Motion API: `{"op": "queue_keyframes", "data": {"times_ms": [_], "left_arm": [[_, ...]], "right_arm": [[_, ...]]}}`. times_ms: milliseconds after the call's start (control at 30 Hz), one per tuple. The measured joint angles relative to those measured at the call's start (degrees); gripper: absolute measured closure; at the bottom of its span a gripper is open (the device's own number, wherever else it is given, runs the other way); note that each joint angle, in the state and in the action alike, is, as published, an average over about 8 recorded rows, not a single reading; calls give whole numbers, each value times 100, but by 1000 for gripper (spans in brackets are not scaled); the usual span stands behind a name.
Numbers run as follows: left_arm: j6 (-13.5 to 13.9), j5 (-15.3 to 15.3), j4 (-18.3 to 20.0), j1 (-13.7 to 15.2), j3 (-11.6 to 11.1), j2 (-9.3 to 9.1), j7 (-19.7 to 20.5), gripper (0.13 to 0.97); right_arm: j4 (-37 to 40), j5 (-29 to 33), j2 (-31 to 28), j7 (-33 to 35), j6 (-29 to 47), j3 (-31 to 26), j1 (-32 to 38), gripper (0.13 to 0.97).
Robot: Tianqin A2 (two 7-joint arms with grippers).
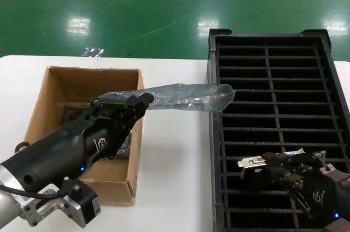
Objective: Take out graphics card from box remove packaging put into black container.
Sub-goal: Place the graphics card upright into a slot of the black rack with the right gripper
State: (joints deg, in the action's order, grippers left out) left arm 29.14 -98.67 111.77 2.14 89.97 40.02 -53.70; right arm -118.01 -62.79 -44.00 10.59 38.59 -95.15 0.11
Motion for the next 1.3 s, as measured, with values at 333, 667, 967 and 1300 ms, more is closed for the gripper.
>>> {"op": "queue_keyframes", "data": {"times_ms": [333,667,967,1300], "left_arm": [[0,0,0,0,0,0,0,959],[0,0,0,0,0,0,0,959],[0,0,0,0,0,0,0,959],[0,0,0,0,0,0,0,959]], "right_arm": [[1,560,229,-420,276,95,65,924],[2,690,255,-583,433,123,32,924],[7,360,13,-475,409,220,-65,924],[2,122,-103,-557,469,257,110,924]]}}
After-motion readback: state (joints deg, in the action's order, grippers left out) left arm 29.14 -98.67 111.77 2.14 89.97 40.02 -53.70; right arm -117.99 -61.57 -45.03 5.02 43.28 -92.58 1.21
